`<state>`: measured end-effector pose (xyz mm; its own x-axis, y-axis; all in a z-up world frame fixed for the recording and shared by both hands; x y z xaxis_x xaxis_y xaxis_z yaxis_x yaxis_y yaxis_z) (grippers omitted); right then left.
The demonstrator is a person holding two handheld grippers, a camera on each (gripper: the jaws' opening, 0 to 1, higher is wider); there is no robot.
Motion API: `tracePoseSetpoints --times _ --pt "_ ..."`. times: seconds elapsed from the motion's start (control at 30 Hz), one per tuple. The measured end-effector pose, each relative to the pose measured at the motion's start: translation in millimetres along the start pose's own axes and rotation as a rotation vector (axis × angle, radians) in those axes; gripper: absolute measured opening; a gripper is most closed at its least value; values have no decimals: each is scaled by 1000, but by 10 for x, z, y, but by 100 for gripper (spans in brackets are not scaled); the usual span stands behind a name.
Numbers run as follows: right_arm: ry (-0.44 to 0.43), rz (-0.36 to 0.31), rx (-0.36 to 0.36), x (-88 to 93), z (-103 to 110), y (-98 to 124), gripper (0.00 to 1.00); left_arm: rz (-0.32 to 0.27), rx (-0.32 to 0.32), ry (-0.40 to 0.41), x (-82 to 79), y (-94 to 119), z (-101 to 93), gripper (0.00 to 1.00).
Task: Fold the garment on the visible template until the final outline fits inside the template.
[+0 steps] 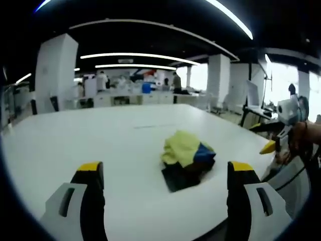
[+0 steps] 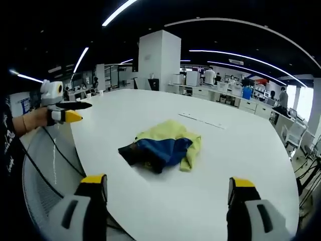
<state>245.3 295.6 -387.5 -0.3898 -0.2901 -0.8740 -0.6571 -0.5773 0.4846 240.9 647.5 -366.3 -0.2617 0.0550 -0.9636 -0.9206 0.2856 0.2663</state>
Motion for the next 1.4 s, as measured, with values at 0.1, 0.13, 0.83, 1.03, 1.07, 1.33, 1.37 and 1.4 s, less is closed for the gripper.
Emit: tracePoseSetpoints --times 0.1,0.13,0.83,1.03,1.07,1.33,1.37,1.4 --pt "-7 3 0 10 -7 3 100 1 2 -3 -2 -8 10 99" --pt "-10 1 0 10 -6 3 100 0 3 -3 -4 -9 12 99" --pt "-25 -15 -1 26 -20 -12 100 -1 38 -22 28 -141 94 97" --pt "-26 -12 -3 34 -30 -16 100 -3 44 -17 5 -141 23 96" --pt "-24 -11 -2 38 -31 -17 100 -1 44 -16 1 -140 5 96" --pt "44 -38 -4 -10 -18 1 92 13 86 -7 8 -160 -126 91" --pt "57 -40 -7 -22 -6 7 92 16 87 -14 8 -166 -141 90" --pt "58 -36 -9 -17 -16 5 93 16 87 -23 8 -172 -144 90"
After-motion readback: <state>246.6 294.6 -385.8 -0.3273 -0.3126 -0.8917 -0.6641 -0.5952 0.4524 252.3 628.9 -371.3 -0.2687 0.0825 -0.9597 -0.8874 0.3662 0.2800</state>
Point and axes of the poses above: the point that each gripper's makers call its tool centre point, and the gripper's own axes: y roughly backward along the fingers, z roughly to its left, x roughly out of its underside, the point moved 7 cm from there along y, roughly backward along the fingers, and after that the axes turned 7 degrees about -x, right-handed, at the moved point
